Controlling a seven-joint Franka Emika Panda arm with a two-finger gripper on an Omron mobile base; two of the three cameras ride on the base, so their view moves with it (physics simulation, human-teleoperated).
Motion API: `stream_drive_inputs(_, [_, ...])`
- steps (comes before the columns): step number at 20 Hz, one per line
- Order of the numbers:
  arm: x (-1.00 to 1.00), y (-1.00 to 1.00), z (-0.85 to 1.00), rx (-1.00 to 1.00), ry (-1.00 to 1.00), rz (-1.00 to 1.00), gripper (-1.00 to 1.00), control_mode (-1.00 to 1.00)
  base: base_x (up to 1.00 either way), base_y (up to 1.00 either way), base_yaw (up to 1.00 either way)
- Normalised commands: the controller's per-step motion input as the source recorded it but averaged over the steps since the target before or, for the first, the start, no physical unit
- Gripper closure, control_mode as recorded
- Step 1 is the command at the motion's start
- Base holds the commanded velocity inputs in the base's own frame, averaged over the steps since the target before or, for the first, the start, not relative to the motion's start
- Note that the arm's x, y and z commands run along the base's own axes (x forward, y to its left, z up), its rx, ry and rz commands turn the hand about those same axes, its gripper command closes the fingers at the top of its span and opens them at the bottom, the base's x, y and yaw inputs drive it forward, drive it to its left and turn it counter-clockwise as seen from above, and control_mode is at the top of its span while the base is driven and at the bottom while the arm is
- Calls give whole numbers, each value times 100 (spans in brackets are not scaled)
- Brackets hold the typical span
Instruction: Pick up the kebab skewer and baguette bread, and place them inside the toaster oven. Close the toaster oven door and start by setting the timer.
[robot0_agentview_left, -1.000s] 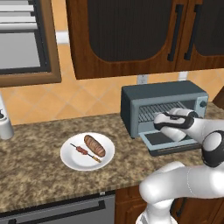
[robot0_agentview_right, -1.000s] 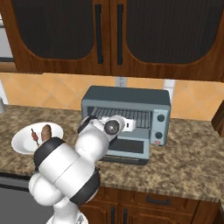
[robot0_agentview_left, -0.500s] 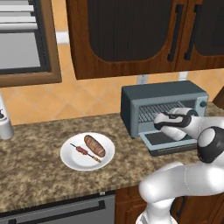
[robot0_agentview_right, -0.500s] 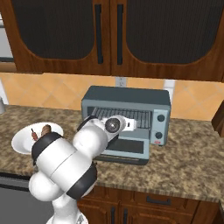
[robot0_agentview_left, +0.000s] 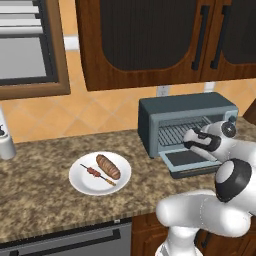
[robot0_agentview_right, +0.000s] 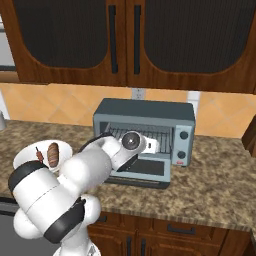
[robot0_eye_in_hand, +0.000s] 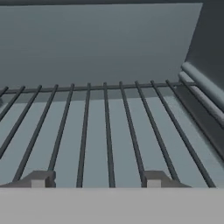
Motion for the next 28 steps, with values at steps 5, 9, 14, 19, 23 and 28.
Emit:
stream_drive_inputs(5, [-77,-38,-76,0,15,0,-100,-100,0,0,0])
stream_drive_inputs(9, [-59,-20,-64,-4,16,0,-100,-100,0,0,0])
stream_drive_inputs(14, [-59,-16,-68,-5,19,7,-100,-100,0,0,0])
stream_drive_inputs(19, [-66,-11,-77,-5,23,13,-100,-100,0,0,0])
stream_drive_inputs(23, [-79,-21,-89,0,17,11,-100,-100,0,0,0])
stream_drive_inputs(28, [-72,-7,-70,0,12,1,-100,-100,0,0,0])
